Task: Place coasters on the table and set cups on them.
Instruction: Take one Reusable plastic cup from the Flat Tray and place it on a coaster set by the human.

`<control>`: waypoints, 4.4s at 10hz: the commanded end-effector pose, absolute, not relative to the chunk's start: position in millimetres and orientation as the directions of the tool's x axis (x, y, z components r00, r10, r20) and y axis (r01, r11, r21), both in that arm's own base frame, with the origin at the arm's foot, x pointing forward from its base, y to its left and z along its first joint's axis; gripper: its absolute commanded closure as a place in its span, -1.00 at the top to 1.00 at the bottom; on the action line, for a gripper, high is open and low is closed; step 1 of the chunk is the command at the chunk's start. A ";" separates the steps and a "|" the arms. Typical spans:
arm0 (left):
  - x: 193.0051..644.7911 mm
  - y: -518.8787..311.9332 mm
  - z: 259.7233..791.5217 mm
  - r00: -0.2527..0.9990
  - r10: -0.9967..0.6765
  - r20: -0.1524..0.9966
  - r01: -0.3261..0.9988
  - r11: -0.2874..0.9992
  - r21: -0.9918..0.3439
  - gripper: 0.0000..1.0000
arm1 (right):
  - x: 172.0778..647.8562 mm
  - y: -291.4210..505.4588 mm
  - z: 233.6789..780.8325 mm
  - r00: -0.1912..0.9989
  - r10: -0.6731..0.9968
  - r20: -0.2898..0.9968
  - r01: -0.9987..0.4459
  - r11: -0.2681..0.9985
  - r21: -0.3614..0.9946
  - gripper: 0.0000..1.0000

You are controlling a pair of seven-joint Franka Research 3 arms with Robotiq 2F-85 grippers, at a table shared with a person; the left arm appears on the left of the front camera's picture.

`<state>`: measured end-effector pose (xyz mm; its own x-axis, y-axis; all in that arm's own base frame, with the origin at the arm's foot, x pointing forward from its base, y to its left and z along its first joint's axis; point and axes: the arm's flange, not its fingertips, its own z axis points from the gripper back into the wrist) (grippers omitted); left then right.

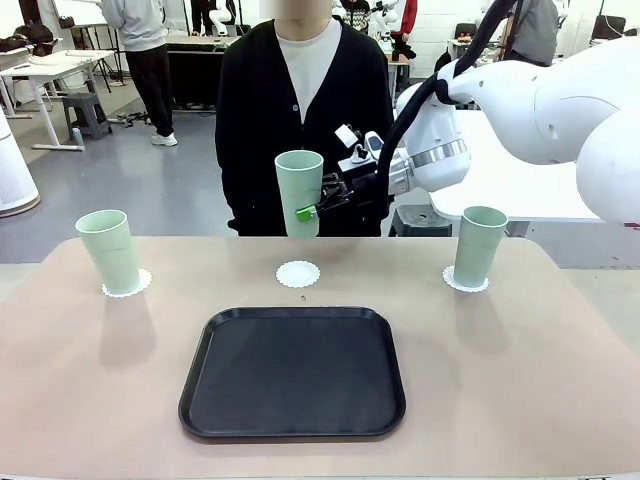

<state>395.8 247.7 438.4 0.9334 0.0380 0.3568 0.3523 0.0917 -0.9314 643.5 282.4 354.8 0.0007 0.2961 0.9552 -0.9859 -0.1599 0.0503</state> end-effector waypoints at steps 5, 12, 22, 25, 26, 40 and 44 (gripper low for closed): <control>395.2 249.1 440.1 0.931 0.041 0.362 0.357 0.096 -0.929 1.00 | 647.1 278.6 341.8 0.026 0.300 0.954 -0.987 -0.143 0.072 0.67; 395.2 249.1 440.1 0.931 0.041 0.362 0.357 0.096 -0.929 1.00 | 651.4 291.1 317.0 0.015 0.270 0.963 -0.976 -0.206 0.073 0.67; 395.2 249.1 440.1 0.931 0.041 0.362 0.357 0.096 -0.929 1.00 | 659.5 309.4 267.8 -0.007 0.279 0.960 -0.946 -0.313 0.085 0.67; 395.2 249.1 440.1 0.931 0.041 0.362 0.357 0.096 -0.929 1.00 | 661.5 311.4 259.9 0.005 0.299 0.954 -0.941 -0.321 0.105 0.67; 395.2 249.1 440.1 0.931 0.041 0.362 0.357 0.096 -0.929 1.00 | 662.7 311.4 260.2 0.001 0.304 0.953 -0.942 -0.319 0.103 0.67; 395.2 249.1 440.1 0.931 0.041 0.362 0.357 0.096 -0.929 1.00 | 668.5 304.3 252.3 0.010 0.331 0.944 -0.943 -0.310 0.119 0.86; 395.2 249.1 440.1 0.931 0.041 0.362 0.357 0.096 -0.929 1.00 | 669.4 302.8 250.0 0.014 0.327 0.945 -0.940 -0.317 0.124 1.00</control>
<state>395.9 247.7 438.4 0.9334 0.0379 0.3568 0.3523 0.0917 -0.9314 661.8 302.1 246.4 0.0076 0.3125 0.9499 -0.9493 -0.2963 0.1051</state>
